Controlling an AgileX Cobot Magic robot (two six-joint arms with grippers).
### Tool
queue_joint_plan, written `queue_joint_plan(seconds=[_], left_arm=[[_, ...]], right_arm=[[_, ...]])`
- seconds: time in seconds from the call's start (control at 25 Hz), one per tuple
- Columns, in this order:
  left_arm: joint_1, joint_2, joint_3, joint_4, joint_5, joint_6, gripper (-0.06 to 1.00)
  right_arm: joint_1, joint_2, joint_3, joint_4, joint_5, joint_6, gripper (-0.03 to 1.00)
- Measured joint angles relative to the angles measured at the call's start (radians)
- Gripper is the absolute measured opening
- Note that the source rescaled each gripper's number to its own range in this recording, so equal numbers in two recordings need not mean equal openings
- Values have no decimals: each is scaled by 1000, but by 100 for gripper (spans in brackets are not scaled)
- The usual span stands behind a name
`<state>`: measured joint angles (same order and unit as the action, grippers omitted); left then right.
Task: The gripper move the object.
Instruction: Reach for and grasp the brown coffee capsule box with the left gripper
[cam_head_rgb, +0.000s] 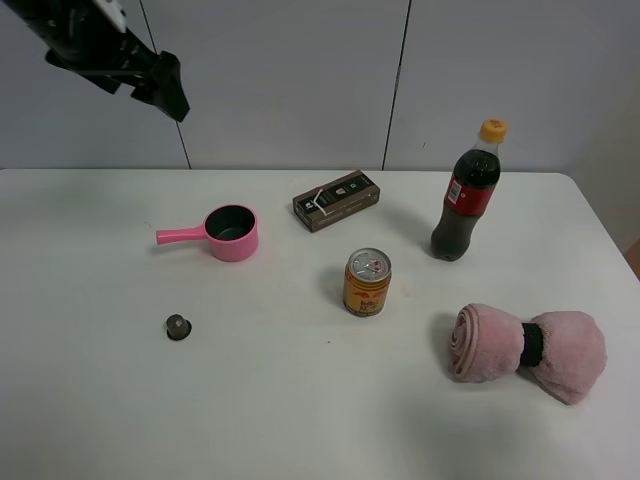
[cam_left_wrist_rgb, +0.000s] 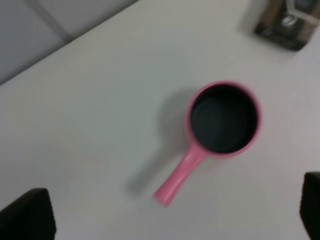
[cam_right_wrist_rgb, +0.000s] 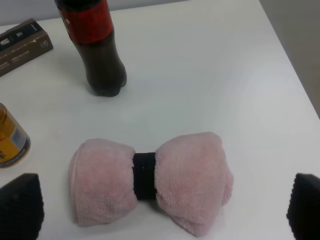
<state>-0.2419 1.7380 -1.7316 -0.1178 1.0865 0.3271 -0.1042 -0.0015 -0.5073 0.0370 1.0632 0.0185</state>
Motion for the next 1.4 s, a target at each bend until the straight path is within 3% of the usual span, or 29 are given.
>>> queue_joint_plan(seconds=[0.28, 0.56, 0.76, 0.96, 1.4], left_arm=[[-119, 284, -259, -117, 58, 263, 100], [-129, 449, -360, -200, 49, 380, 100], [-129, 535, -365, -276, -18, 390, 100], [-140, 613, -402, -284, -59, 390, 100], [-180, 830, -696, -295, -41, 362, 100]], right_arm=[[0, 0, 0, 0, 0, 0, 100], [0, 0, 0, 0, 0, 0, 100], [0, 0, 0, 0, 0, 0, 100], [0, 0, 0, 0, 0, 0, 100], [0, 0, 0, 0, 0, 0, 100]])
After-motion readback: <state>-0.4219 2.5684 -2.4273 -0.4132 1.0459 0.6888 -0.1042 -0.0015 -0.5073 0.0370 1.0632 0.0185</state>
